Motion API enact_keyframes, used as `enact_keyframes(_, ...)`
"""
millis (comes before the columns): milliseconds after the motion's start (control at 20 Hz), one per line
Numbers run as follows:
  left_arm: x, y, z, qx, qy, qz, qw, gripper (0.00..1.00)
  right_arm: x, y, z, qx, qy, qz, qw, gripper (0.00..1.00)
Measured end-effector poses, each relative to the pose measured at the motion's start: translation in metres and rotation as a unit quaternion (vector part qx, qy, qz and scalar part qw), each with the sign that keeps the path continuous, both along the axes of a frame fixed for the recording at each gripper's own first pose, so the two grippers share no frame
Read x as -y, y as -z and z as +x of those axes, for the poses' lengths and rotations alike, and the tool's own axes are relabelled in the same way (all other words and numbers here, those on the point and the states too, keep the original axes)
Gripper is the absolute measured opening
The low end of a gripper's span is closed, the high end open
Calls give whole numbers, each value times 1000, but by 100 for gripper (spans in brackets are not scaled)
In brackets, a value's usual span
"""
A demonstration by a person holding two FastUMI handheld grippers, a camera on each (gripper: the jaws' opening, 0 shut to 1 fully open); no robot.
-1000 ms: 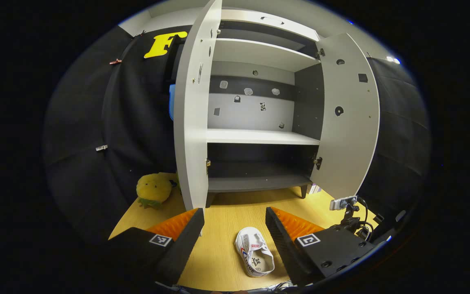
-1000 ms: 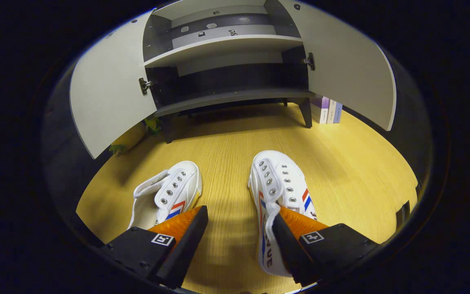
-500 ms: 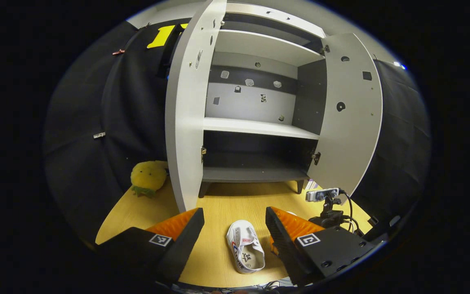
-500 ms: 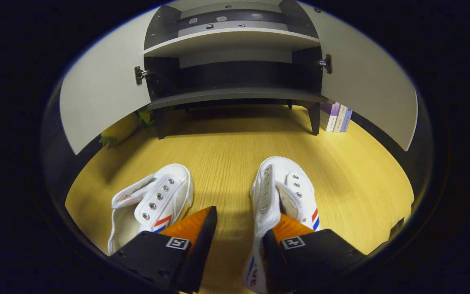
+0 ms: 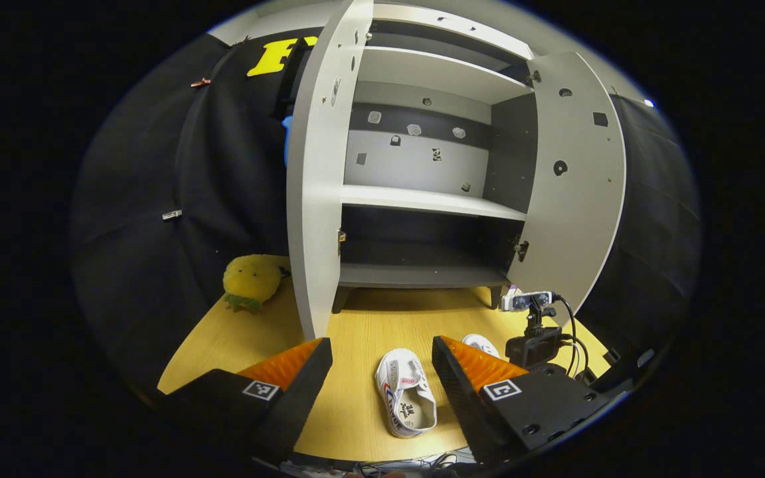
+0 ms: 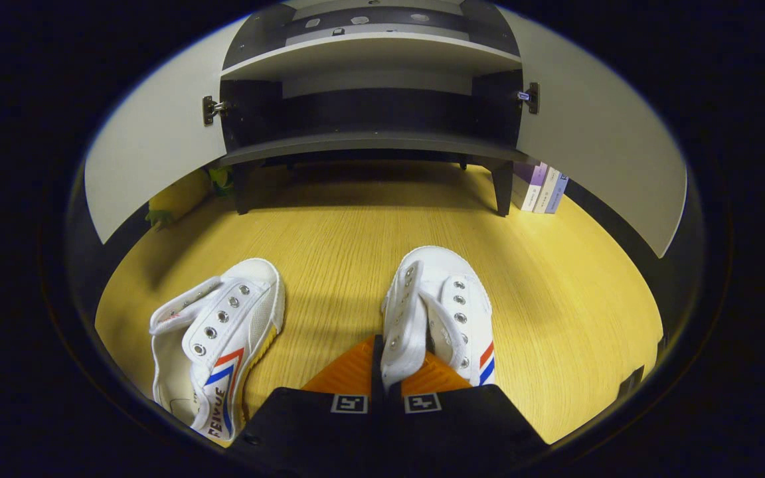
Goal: Grab one shoe with the right hand and put it into the shoe cabinet, grab the other shoe with the left hand and put it into the shoe cabinet; then close the right door with the right hand and the left door with the left hand.
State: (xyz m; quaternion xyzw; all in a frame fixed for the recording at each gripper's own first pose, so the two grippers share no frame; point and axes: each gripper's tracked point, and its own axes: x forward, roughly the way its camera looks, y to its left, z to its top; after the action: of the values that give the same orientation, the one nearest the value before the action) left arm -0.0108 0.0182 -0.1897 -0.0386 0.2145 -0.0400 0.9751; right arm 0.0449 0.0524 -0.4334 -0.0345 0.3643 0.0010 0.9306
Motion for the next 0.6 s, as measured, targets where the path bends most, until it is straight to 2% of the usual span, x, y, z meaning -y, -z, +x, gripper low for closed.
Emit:
enact_keyframes(100, 4, 2, -8, -6, 3, -6, 1000, 95, 0, -2, 2, -3, -5, 6, 1000, 5)
enact_keyframes(200, 6, 3, -14, -9, 5, -7, 1000, 95, 4, -13, 4, 10, -25, -16, 1000, 5)
enact_keyframes(400, 3, -4, -19, 1, 9, 2, 1000, 95, 9, -43, 10, 41, -16, -9, 999, 5)
enact_keyframes(600, -1, -11, -20, 16, 16, 1, 1000, 95, 8, -83, 10, 51, -32, -28, 998, 5)
